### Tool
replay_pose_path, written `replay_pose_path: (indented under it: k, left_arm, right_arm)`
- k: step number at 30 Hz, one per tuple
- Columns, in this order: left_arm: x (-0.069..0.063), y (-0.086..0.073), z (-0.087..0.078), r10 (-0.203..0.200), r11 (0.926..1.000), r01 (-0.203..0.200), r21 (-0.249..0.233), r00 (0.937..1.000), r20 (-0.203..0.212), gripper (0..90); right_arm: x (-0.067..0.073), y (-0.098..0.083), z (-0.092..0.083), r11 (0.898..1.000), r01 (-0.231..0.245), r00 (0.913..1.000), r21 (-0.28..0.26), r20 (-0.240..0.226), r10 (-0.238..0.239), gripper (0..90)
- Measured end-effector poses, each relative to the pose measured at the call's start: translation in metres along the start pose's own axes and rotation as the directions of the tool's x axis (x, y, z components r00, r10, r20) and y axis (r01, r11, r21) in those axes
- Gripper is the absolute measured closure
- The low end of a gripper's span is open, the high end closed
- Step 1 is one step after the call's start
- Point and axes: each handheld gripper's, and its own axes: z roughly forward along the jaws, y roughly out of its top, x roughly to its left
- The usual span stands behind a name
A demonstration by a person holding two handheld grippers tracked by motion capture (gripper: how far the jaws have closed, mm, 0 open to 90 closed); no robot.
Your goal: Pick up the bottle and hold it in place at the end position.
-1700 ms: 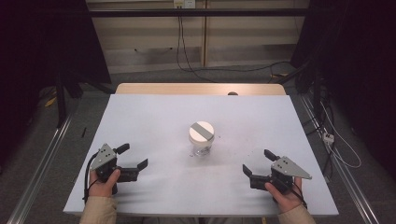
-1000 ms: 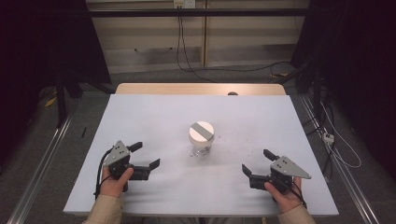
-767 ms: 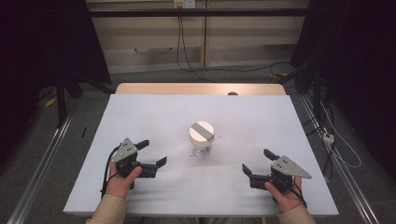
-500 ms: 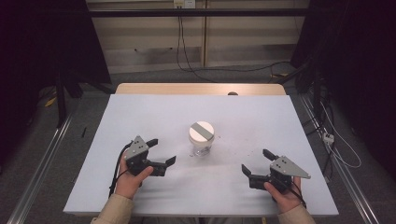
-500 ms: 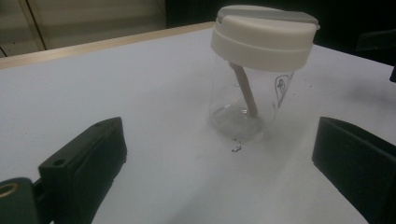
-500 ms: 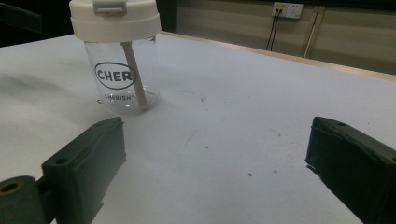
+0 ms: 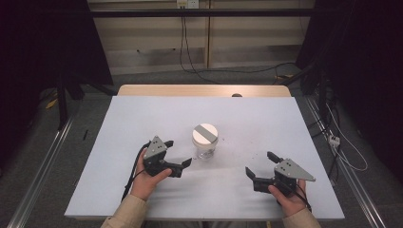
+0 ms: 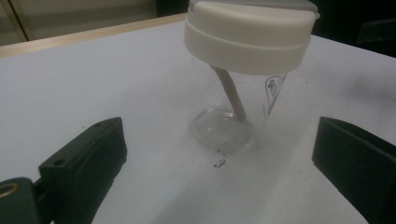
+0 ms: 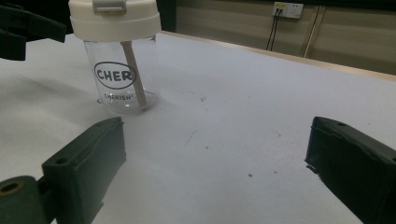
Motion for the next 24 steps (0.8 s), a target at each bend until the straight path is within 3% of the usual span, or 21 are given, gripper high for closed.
replay_pose_path:
  k: [14,24]
  left_arm:
    - [-0.007,0.004,0.020,0.004,0.9997,-0.004,0.023,1.0000,0.007,3.4]
    - [-0.011,0.007,0.034,-0.017,0.9994,0.017,0.032,0.9998,0.006,3.5]
  right_arm:
    - [0.000,0.000,0.000,1.000,0.002,1.0000,-0.001,-0.003,-0.002,4.3]
    - [0.000,0.000,0.000,1.000,0.005,1.0000,-0.002,-0.003,-0.005,4.3]
